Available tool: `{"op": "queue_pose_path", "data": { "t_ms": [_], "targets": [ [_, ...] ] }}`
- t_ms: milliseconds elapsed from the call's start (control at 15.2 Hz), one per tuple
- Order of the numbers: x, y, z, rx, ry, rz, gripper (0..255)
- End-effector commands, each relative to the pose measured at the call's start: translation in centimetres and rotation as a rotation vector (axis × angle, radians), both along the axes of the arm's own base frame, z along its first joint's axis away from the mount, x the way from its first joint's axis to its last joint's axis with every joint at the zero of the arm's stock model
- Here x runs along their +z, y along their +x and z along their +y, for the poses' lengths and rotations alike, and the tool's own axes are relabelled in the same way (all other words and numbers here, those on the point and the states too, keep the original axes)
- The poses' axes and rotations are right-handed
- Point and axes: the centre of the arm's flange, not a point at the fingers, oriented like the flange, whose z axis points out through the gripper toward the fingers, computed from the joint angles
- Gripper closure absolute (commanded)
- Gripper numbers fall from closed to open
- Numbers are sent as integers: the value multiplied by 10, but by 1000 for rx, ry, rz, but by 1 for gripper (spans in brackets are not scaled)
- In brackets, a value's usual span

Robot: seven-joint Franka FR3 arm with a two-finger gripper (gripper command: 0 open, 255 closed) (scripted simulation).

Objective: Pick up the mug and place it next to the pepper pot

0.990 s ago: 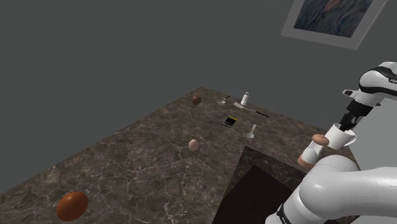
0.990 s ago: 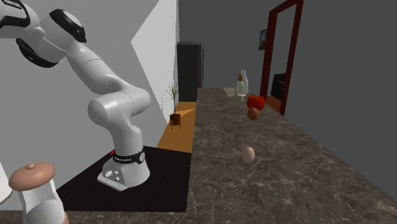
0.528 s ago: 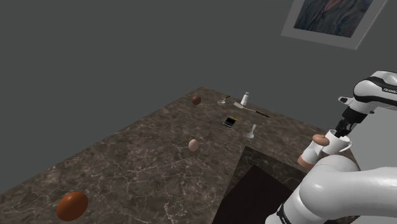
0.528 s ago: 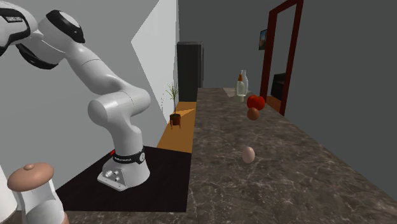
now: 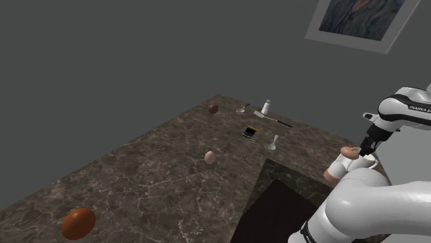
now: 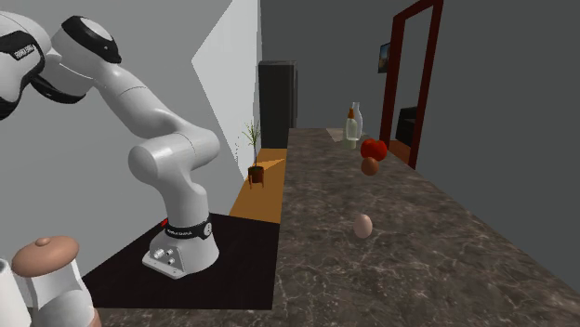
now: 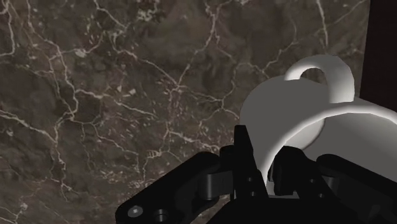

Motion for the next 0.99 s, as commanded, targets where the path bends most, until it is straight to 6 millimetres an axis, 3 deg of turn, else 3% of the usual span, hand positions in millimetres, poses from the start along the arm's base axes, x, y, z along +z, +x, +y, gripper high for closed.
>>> {"op": "queue_pose_path", "data": {
  "t_ms": [0, 396, 924],
  "targets": [
    [-13, 3, 1, 2, 4, 0, 255],
    [-45, 3, 1, 2, 4, 0, 255],
    [-47, 3, 1, 2, 4, 0, 255]
  ]
}}
